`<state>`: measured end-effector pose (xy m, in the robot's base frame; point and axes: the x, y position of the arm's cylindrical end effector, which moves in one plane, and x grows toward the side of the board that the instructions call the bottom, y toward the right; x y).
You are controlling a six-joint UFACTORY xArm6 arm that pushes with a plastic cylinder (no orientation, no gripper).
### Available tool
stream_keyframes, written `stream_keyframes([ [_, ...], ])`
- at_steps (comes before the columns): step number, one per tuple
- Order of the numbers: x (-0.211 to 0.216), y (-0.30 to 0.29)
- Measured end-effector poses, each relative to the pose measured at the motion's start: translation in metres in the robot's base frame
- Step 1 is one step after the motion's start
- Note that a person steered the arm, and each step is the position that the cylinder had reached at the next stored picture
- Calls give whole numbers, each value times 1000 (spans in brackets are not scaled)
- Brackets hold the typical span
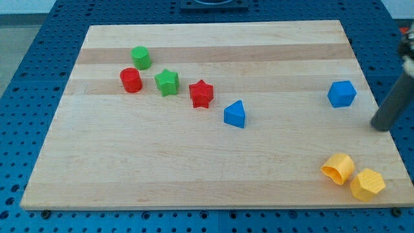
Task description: Slide the hexagon below the heart
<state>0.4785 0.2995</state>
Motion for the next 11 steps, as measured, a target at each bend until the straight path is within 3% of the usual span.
stream_keyframes([
  [3, -43, -64],
  [4, -26, -42],
  [5, 51, 38],
  [6, 125, 45],
  [8, 134, -8],
  [10, 137, -8],
  [11, 138, -68],
])
